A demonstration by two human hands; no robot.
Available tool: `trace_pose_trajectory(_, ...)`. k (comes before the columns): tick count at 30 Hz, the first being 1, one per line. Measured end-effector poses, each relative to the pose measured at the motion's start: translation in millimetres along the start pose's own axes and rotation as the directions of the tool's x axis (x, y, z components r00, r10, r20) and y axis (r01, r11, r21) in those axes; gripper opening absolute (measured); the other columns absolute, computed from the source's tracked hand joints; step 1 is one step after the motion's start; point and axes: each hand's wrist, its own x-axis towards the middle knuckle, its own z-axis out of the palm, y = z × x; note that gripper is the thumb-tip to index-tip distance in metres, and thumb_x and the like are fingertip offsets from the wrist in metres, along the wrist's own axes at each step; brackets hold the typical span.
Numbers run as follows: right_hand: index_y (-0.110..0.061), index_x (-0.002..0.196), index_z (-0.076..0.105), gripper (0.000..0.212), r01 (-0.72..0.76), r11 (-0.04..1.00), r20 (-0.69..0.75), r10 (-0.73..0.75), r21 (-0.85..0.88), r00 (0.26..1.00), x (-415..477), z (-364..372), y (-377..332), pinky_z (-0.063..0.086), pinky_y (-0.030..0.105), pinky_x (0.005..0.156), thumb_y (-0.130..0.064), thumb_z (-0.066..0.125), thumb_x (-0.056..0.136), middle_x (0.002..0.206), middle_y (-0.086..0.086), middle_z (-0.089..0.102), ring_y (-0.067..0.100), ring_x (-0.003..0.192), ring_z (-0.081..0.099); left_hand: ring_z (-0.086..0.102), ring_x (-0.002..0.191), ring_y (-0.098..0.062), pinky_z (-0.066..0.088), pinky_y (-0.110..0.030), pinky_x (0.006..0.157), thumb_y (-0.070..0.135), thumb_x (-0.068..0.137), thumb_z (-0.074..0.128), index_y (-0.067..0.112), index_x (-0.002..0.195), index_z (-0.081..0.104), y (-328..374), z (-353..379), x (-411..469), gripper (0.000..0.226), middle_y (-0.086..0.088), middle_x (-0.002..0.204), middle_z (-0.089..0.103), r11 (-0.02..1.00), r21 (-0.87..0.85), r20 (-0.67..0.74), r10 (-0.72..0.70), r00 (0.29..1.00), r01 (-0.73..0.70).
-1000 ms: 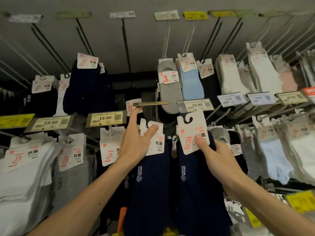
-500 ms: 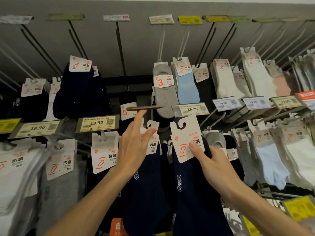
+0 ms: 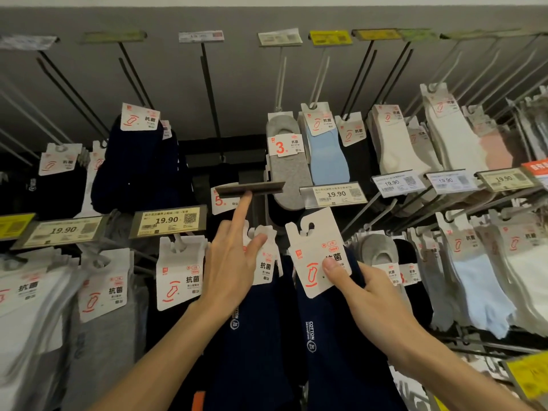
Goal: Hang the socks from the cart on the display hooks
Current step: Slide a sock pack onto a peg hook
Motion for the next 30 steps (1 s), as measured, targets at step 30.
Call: trace_pose_trajectory(30, -0.027, 0.099, 0.075, 0.038, -0.034, 0.998, 0.07, 0.031, 0.051, 0.997, 11, 11, 12, 0.056, 0.036, 0.092, -0.053, 0.056, 0.08, 0.096, -0.013, 0.077, 0.005, 0.092, 0.073, 0.049, 0.08, -0.009, 0.035, -0.021, 0.069, 0.017, 0.101, 0.056, 0.014, 0.139, 0.053, 3, 0, 25, 0.038, -0.004, 0.104, 0.059, 0.978, 0.121, -0.19, 0.189, 0.963, -0.168)
